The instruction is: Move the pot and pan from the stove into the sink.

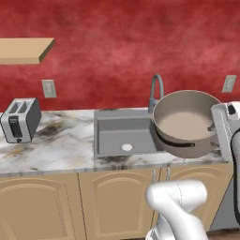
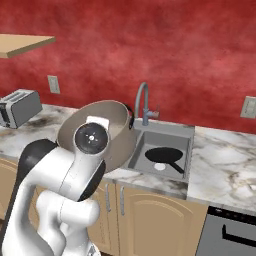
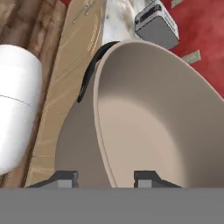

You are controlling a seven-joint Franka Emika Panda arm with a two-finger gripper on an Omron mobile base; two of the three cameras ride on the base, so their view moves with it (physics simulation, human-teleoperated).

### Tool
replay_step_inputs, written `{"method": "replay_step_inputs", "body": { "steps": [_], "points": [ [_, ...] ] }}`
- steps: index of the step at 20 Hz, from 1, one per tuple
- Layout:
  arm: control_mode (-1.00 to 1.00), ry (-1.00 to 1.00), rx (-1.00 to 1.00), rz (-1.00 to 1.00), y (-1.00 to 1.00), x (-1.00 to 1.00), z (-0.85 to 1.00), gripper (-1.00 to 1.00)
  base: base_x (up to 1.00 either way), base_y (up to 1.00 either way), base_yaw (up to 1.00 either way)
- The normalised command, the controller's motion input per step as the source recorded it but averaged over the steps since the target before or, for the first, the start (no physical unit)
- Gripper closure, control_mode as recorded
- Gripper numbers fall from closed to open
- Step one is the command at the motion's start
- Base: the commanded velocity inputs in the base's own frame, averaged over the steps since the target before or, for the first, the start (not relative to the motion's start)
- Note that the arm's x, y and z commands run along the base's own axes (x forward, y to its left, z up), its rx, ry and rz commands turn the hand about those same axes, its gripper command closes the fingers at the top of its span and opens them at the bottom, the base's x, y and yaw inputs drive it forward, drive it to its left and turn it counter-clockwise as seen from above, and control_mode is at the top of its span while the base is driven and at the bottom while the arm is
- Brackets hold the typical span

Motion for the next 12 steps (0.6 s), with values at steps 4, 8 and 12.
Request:
{"method": "replay_step_inputs", "body": {
  "steps": [4, 8, 12],
  "points": [
    [-1.0, 0.14, -0.12, -0.33, 0.31, 0.37, 0.0, 1.0, 0.0, 0.0, 0.0],
    [-1.0, 0.11, -0.13, -0.23, 0.42, 0.38, 0.0, 1.0, 0.0, 0.0, 0.0],
    [-1.0, 0.08, -0.08, -0.13, 0.3, 0.23, 0.0, 1.0, 0.0, 0.0, 0.0]
  ]
}}
